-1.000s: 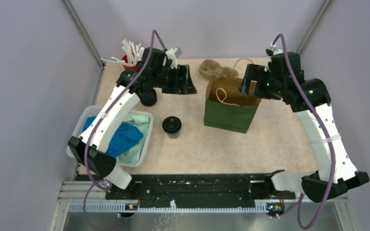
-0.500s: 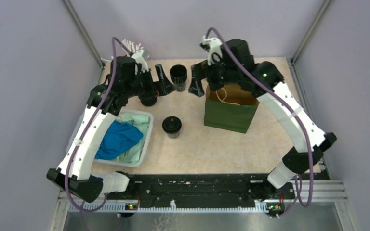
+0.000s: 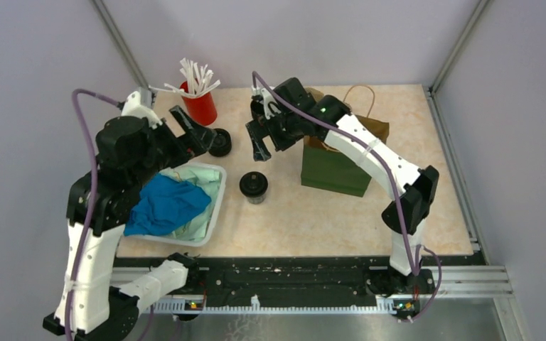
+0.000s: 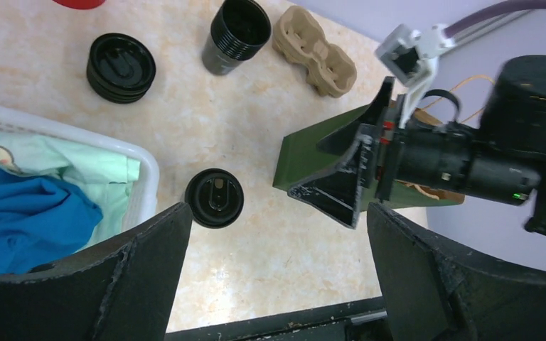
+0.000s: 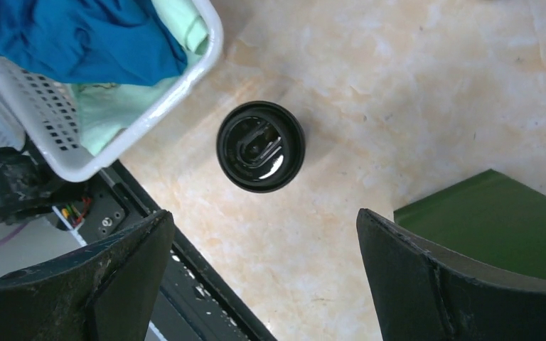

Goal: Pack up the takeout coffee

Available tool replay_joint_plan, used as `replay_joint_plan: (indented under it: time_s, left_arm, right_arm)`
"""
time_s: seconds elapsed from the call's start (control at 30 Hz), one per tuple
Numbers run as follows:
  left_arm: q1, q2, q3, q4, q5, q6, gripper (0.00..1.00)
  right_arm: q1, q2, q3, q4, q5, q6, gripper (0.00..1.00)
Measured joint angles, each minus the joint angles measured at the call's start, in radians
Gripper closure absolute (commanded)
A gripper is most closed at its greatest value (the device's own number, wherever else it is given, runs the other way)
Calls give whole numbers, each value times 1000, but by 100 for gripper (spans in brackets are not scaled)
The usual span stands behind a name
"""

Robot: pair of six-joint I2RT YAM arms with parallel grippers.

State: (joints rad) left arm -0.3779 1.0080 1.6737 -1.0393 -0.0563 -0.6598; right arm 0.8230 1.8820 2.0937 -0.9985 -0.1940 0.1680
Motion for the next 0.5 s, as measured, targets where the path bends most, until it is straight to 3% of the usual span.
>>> replay_joint_plan:
  time_s: [0.33,0.5]
  left_arm:
    - [0,-51,17,0,-92,72,2]
    - [0,-54,-11,36,-120,137,1]
  right_arm:
    - [40,105,-26,-7,138,17,2]
    - [45,156,-35,-35,225,52,8]
